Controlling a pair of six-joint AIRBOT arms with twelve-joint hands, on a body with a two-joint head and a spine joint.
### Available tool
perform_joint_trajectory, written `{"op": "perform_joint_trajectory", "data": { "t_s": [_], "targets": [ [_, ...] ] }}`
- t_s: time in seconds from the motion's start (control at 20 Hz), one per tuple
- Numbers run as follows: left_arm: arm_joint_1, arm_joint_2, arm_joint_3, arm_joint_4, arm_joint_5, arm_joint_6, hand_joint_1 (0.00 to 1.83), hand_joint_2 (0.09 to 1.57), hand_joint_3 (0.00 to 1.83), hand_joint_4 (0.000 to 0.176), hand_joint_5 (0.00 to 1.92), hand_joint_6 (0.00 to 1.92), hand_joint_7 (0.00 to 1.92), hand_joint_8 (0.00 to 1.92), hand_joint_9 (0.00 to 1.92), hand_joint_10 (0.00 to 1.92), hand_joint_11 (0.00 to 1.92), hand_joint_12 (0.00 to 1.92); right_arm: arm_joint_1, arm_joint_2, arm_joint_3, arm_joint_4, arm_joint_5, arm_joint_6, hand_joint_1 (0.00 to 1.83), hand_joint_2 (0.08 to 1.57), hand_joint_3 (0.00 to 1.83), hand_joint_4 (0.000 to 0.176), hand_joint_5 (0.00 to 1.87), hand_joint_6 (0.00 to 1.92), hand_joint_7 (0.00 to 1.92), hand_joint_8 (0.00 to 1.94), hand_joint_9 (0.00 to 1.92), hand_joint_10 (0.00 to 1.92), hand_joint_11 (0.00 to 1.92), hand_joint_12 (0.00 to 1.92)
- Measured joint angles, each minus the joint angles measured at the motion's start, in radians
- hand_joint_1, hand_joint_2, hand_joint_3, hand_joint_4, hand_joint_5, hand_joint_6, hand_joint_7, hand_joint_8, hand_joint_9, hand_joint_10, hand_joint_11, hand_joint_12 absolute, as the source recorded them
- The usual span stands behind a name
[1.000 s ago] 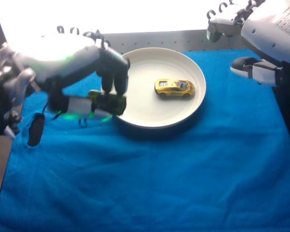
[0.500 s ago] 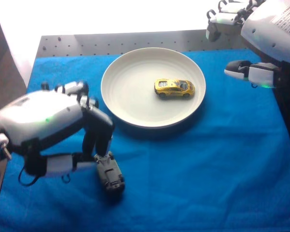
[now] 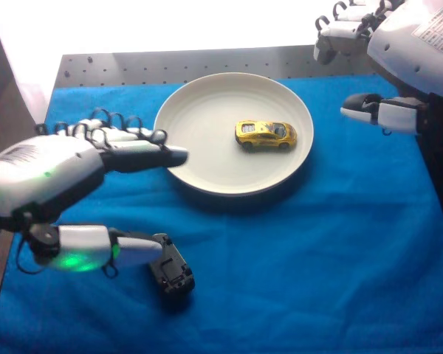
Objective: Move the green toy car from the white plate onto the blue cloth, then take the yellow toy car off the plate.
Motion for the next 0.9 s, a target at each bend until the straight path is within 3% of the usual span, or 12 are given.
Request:
{"op": "perform_joint_trajectory", "data": {
  "t_s": [0.05,0.1,0.15,0.25,0.35,0.45,0.5,0.55,0.6,0.65,0.75,0.9],
  "targets": [
    [0.010,0.003,-0.001,-0.014,-0.029,0.001,0.71,1.08,0.01,0.117,0.51,0.02,0.34,0.01,0.27,0.06,0.00,0.79,0.000,0.000,0.000,0.001,0.000,0.000,1.15,1.08,0.00,0.000,0.56,0.77,0.59,1.05,0.47,1.37,0.30,1.87],
    [0.018,0.003,-0.001,-0.050,-0.069,0.003,0.73,1.12,0.00,0.102,0.59,0.03,0.42,0.01,0.33,0.05,0.00,0.82,0.000,0.000,0.000,0.004,0.000,0.000,1.16,1.09,0.00,0.000,0.57,0.72,0.61,1.02,0.48,1.37,0.32,1.86],
    [0.025,0.003,-0.001,-0.084,-0.114,0.024,0.71,1.14,0.00,0.105,0.63,0.03,0.48,0.02,0.39,0.05,0.00,0.90,0.000,0.000,0.000,0.001,0.000,0.000,1.18,1.09,0.00,0.000,0.59,0.69,0.62,1.01,0.48,1.36,0.31,1.86],
    [0.030,-0.002,-0.001,-0.136,-0.185,0.058,0.66,1.15,0.00,0.113,0.73,0.04,0.60,0.03,0.50,0.08,0.00,1.28,0.000,-0.002,0.007,0.002,-0.003,0.000,1.08,1.11,0.00,0.000,0.59,0.59,0.62,0.73,0.45,1.19,0.24,1.81],
    [0.030,-0.018,0.000,-0.183,-0.246,0.089,0.71,1.16,0.00,0.084,0.77,0.04,0.67,0.04,0.55,0.11,0.00,1.45,0.000,-0.010,0.023,0.010,-0.013,0.000,1.00,1.10,0.00,0.000,0.63,0.48,0.69,0.53,0.51,1.12,0.34,1.81],
    [0.031,-0.033,0.000,-0.193,-0.280,0.103,0.70,1.17,0.00,0.102,0.76,0.03,0.67,0.03,0.54,0.11,0.00,1.40,0.000,-0.035,0.044,0.014,-0.033,0.000,1.01,1.08,0.00,0.000,0.67,0.37,0.60,0.74,0.45,1.34,0.31,1.92],
    [0.034,-0.039,-0.001,-0.195,-0.295,0.103,0.74,1.16,0.00,0.078,0.78,0.03,0.69,0.03,0.56,0.12,0.00,1.39,0.000,-0.057,0.056,0.015,-0.053,0.000,0.98,1.07,0.00,0.000,0.66,0.38,0.58,0.69,0.41,1.19,0.21,1.82],
    [0.037,-0.039,-0.001,-0.198,-0.303,0.106,0.86,1.21,0.00,0.156,0.76,1.06,0.73,0.04,0.59,0.17,0.05,1.36,0.010,-0.073,0.065,0.015,-0.079,0.000,0.96,1.05,0.00,0.000,0.64,0.35,0.58,0.54,0.40,1.04,0.16,1.74],
    [0.037,-0.042,0.000,-0.212,-0.312,0.106,0.88,1.23,0.00,0.172,0.72,1.31,0.74,0.04,0.59,0.19,0.06,1.35,0.021,-0.091,0.079,0.014,-0.099,0.000,0.95,1.04,0.00,0.000,0.64,0.32,0.60,0.43,0.40,0.95,0.13,1.71],
    [0.038,-0.044,0.000,-0.219,-0.322,0.108,0.88,1.24,0.00,0.175,0.72,1.36,0.76,0.04,0.56,0.35,0.07,1.39,0.029,-0.104,0.090,0.015,-0.111,0.000,0.96,1.04,0.00,0.000,0.65,0.26,0.63,0.30,0.39,0.88,0.08,1.69],
    [0.047,-0.050,0.000,-0.230,-0.331,0.109,0.88,1.25,0.00,0.176,0.71,1.38,0.77,0.04,0.47,0.59,0.06,1.40,0.048,-0.133,0.116,0.014,-0.125,0.000,1.00,1.03,0.00,0.000,0.70,0.20,0.71,0.30,0.42,1.02,0.18,1.71],
    [0.049,-0.061,0.000,-0.231,-0.330,0.109,0.87,1.26,0.00,0.176,0.69,1.40,0.74,0.01,0.47,0.45,0.07,1.31,0.059,-0.169,0.142,0.019,-0.164,0.000,0.93,1.02,0.00,0.000,0.67,0.13,0.71,0.27,0.46,0.96,0.20,1.66]
  ]
}}
